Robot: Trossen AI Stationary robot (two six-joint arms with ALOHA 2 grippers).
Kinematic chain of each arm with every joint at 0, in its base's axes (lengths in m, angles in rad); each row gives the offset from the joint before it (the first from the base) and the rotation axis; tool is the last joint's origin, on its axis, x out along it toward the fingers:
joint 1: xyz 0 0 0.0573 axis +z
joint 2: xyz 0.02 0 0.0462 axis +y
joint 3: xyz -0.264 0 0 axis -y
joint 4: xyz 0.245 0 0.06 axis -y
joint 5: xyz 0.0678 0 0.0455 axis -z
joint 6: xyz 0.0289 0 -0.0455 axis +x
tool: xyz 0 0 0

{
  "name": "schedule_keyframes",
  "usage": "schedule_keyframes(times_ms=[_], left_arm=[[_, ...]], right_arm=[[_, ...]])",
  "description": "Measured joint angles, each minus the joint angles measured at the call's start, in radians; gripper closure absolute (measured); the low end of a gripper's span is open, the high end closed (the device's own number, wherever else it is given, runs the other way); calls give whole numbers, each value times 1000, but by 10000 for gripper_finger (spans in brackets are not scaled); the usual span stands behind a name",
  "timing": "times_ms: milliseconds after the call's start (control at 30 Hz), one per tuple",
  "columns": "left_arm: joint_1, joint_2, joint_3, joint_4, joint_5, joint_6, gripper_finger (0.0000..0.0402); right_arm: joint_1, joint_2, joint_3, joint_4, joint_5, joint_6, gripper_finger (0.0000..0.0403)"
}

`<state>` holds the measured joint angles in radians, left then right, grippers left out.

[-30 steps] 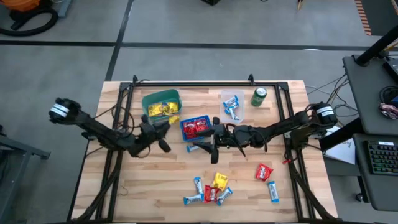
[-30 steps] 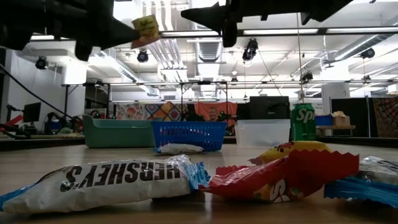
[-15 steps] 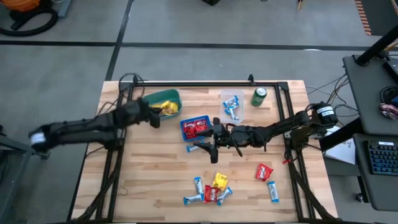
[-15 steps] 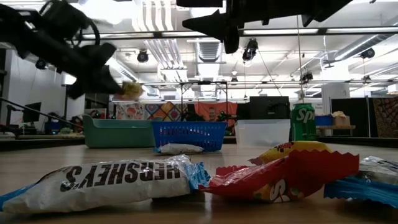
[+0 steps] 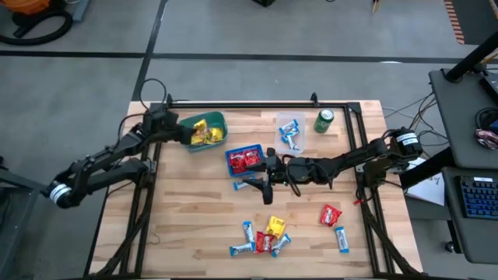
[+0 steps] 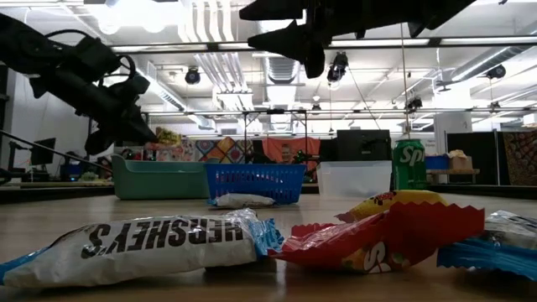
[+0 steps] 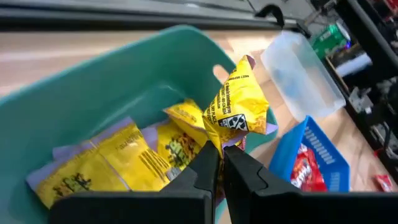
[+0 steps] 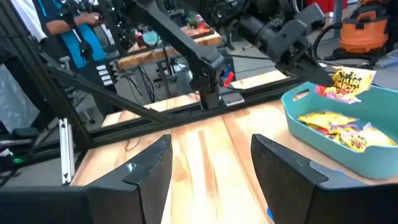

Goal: Sort candy
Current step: Put the sour patch candy into the blue green bin, then put the skittles candy into the blue basket

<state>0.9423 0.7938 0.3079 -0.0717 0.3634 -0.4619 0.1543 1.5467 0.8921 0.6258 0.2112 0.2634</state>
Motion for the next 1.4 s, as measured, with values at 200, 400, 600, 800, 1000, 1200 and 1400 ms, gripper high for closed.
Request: schedule_keyframes(times_ms=[200, 400, 600, 800, 1000, 1200, 1400], left_arm=[[0, 29, -1, -38, 1, 4, 400], [0, 56, -1, -67, -40, 1, 367], [-1, 59, -1, -72, -40, -2, 325], [-1, 48, -1, -72, -40, -21, 284], [0, 38, 55, -174, -40, 41, 254], [3, 46, 253, -480, -245, 200, 246], [-3, 32, 395, -571, -398, 218, 246]], right_arm=[[-5, 0, 0, -4, 0, 0, 195], [-7, 0, 0, -9, 0, 22, 195], [-7, -5, 0, -35, 0, 80, 195], [-6, -36, 0, -88, -1, 105, 195], [-15, -79, -1, -119, -1, 103, 195], [-101, -179, 0, -274, 82, 124, 195], [-103, -273, 0, -475, 58, 189, 195]])
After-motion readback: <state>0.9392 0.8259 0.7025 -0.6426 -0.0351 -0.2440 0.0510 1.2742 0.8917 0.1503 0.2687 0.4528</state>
